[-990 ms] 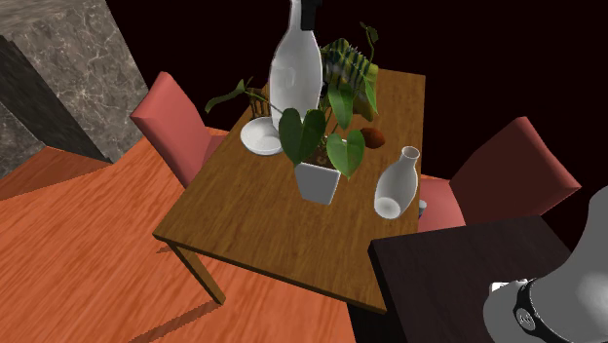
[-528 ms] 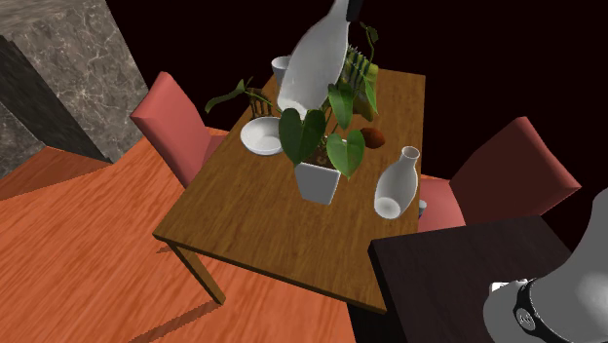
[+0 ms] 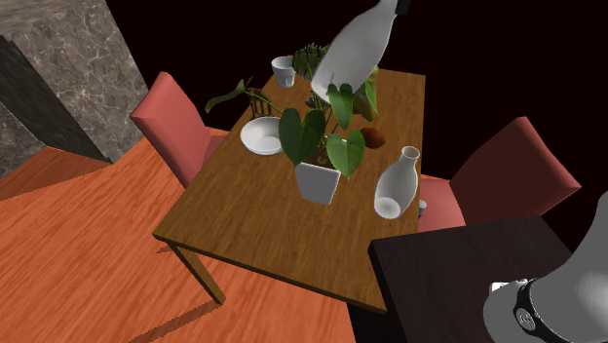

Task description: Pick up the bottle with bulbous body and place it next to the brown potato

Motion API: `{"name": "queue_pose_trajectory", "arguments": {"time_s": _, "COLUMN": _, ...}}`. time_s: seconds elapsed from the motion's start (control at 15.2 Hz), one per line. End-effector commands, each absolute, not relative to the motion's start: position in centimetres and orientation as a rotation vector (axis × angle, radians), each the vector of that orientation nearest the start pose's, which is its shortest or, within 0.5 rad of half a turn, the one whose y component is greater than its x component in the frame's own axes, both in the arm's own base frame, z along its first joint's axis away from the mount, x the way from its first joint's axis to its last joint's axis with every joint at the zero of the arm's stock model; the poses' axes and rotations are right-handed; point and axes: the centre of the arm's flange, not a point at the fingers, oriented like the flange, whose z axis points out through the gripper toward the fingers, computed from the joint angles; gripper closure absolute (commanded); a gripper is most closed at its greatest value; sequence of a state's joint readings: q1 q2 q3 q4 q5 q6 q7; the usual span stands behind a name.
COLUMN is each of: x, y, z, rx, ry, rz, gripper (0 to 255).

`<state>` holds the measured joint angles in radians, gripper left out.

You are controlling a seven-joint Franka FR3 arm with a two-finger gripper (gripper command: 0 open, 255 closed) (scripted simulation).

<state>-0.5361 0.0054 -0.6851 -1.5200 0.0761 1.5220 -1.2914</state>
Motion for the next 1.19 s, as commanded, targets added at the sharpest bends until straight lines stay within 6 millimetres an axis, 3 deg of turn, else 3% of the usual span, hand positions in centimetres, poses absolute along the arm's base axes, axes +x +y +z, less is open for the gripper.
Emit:
{"name": "queue_pose_trajectory", "arguments": {"time_s": 0.0, "x": 17.5, "y": -52.3, "z": 64.5, "rx": -3.113, "ry": -0.118, "rz": -0.107, "gripper": 255}}
{"name": "queue_pose_trajectory", "arguments": {"time_s": 0.86, "x": 1.2, "y": -57.1, "z": 64.6, "rx": -3.113, "ry": -0.118, "rz": -0.107, "gripper": 255}}
{"name": "queue_pose_trajectory", "arguments": {"time_s": 1.12, "x": 1.2, "y": -57.1, "z": 62.5, "rx": -3.113, "ry": -0.118, "rz": -0.107, "gripper": 255}}
